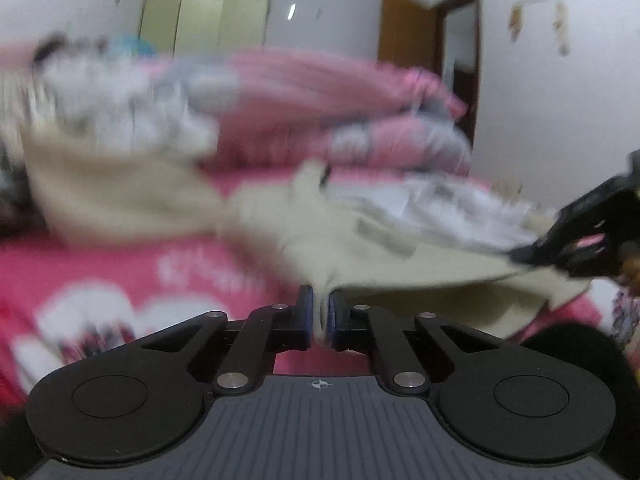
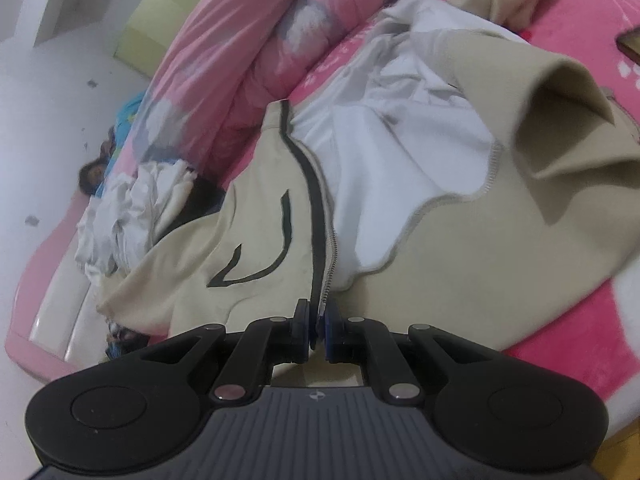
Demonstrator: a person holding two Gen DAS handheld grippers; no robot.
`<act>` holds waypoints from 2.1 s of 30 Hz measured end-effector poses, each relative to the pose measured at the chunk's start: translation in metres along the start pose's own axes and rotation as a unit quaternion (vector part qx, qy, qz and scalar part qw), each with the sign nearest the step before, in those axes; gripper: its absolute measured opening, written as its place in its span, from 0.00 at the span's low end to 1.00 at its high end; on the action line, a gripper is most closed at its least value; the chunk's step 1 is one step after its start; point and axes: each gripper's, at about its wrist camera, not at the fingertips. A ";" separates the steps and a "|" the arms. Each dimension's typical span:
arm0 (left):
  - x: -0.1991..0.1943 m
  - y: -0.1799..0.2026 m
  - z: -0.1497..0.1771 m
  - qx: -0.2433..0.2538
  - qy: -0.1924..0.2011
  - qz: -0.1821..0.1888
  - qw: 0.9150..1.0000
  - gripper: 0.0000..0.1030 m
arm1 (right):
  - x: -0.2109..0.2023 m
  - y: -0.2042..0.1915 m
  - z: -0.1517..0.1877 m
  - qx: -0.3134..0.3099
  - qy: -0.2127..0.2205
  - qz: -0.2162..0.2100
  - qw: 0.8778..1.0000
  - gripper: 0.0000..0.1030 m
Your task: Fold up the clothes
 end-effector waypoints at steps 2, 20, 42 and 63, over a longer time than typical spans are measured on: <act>-0.008 0.013 0.002 0.043 0.014 -0.003 0.999 0.06 | -0.004 -0.005 0.000 -0.014 0.000 0.001 1.000 0.06; 0.010 -0.007 0.039 0.098 -0.121 0.040 0.987 0.07 | 0.008 -0.021 0.015 -0.086 -0.080 0.044 0.992 0.06; 0.069 -0.065 -0.016 -0.058 -0.115 0.110 0.986 0.40 | -0.009 -0.045 0.008 -0.168 -0.073 0.065 0.981 0.15; 0.129 -0.044 0.008 -0.010 -0.160 0.113 0.980 0.39 | 0.012 -0.063 0.029 -0.330 -0.186 0.166 0.910 0.17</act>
Point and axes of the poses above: each gripper's, at about its wrist camera, not at the fingertips, and x roughly the way its jaws point, y to its right, z to its underside, and after that the axes turned 13 degrees about -z, right-handed
